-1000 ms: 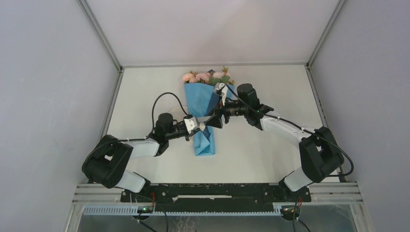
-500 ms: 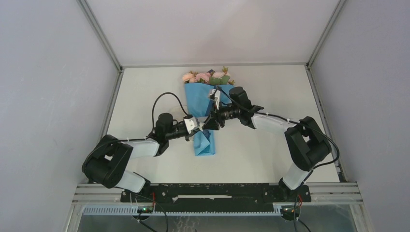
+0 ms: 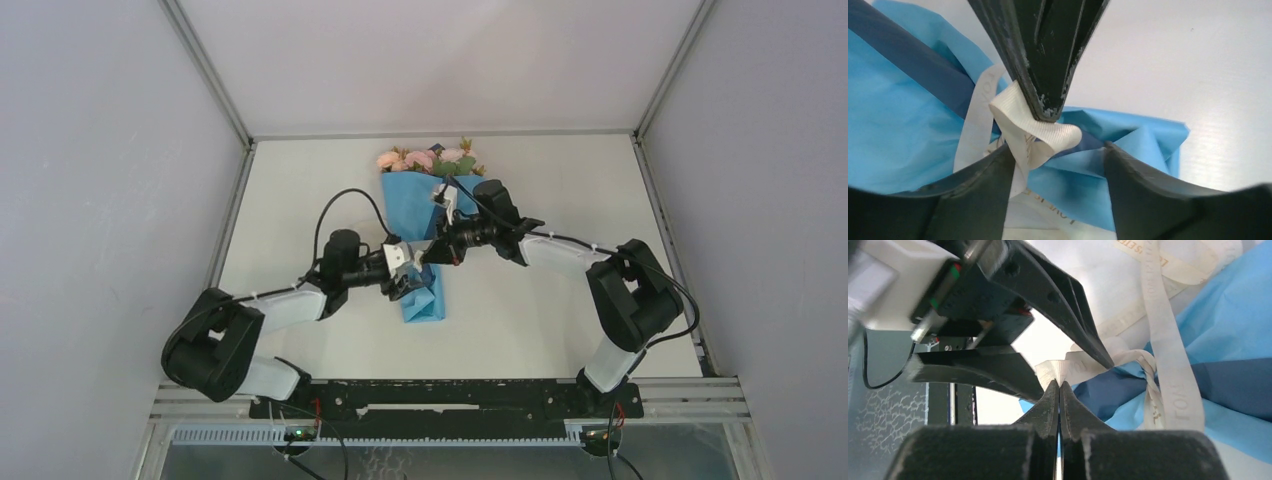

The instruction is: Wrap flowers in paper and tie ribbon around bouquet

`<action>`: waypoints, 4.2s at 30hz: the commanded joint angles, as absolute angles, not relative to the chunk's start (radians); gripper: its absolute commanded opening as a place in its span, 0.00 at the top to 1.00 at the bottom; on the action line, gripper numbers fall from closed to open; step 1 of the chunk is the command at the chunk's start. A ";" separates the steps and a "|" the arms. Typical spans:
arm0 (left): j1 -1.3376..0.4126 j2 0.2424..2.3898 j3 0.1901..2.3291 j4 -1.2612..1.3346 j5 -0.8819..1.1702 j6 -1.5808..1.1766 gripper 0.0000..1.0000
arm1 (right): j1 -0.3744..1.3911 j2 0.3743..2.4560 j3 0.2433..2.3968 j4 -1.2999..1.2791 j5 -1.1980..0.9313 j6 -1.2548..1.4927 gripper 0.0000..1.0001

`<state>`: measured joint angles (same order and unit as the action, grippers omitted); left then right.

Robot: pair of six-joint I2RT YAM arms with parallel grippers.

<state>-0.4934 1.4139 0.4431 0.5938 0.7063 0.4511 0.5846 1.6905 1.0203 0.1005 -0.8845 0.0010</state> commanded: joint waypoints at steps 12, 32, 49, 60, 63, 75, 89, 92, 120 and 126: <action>-0.226 1.615 1.454 -0.929 0.262 0.183 0.35 | 0.579 1.639 1.057 0.111 -0.824 0.005 1.00; -0.169 2.103 1.664 -0.835 0.068 0.037 0.43 | 0.595 1.616 1.056 0.054 -0.805 0.015 1.00; -0.218 1.466 1.353 -0.955 0.562 0.415 1.00 | 0.575 1.626 1.057 0.127 -0.771 0.144 1.00; -0.901 1.158 1.101 -0.641 0.523 0.782 1.00 | 0.540 1.653 1.057 0.176 -0.828 0.259 1.00; -0.935 1.346 1.219 -0.697 0.575 0.748 1.00 | 0.526 1.644 1.056 0.180 -0.840 0.279 1.00; -1.043 1.547 1.128 0.048 0.670 0.521 1.00 | 0.499 1.615 1.057 0.166 -0.861 0.283 1.00; -0.984 1.401 1.005 -0.190 0.508 0.858 0.23 | 0.506 1.572 1.056 0.098 -0.814 0.258 1.00; -0.966 1.313 1.008 -0.298 0.456 0.845 0.19 | 0.521 1.564 1.056 0.095 -0.785 0.275 1.00; -0.414 1.385 0.815 0.128 0.813 0.294 0.37 | 0.577 1.581 1.060 0.199 -0.813 0.435 1.00; -0.412 1.434 0.780 0.290 0.777 0.187 0.61 | 0.578 1.654 1.136 0.147 -0.859 0.401 1.00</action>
<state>-0.4183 1.4162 0.8074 0.1249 0.7639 0.2615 0.5758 1.6234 1.0668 0.1215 -0.8047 0.4145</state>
